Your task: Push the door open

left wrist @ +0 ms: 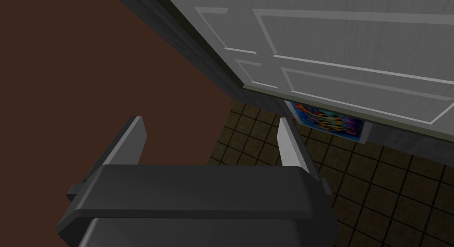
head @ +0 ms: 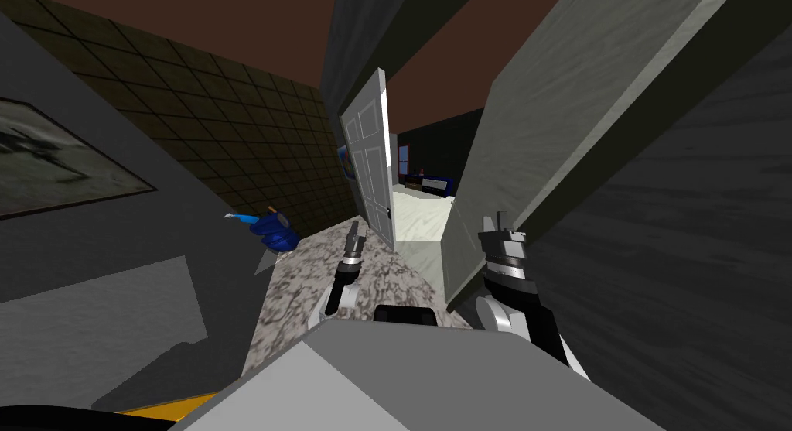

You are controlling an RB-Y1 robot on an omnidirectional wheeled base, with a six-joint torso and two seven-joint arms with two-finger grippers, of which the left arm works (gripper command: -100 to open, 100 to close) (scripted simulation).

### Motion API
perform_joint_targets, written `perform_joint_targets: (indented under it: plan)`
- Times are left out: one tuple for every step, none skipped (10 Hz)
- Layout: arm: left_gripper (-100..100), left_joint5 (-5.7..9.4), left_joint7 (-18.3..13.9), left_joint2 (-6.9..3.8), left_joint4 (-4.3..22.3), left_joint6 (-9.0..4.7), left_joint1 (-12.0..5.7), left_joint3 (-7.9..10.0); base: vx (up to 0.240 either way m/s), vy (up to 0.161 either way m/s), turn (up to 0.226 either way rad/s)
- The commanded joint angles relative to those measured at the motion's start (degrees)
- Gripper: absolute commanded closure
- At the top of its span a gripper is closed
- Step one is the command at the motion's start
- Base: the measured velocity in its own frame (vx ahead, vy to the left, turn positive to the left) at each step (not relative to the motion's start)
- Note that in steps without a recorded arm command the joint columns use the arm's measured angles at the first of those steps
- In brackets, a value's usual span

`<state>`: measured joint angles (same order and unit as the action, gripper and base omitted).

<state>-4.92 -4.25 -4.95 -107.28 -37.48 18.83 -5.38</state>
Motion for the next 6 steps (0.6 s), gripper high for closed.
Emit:
perform_joint_targets:
  plan:
    - [-100, -0.42, -0.33, -0.02, 1.84, -0.31, -0.52, -0.85, 0.104, 0.064, -0.017]
    - [-100, -0.82, -0.81, -0.18, 4.50, -0.67, -1.57, -1.63, 0.133, 0.114, -0.032]
    - [-100, -1.02, -1.04, -0.26, 5.84, -0.85, -2.10, -2.03, 0.146, 0.119, -0.039]
    - [-100, -1.22, -1.29, -0.32, 7.24, -1.04, -2.65, -2.43, 0.114, 0.092, -0.024]
    - [-100, -1.44, -1.54, -0.37, 8.66, -1.23, -3.21, -2.85, 0.094, 0.087, -0.017]
    - [-100, -1.65, -1.79, -0.42, 10.08, -1.42, -3.77, -3.27, 0.090, 0.082, -0.024]
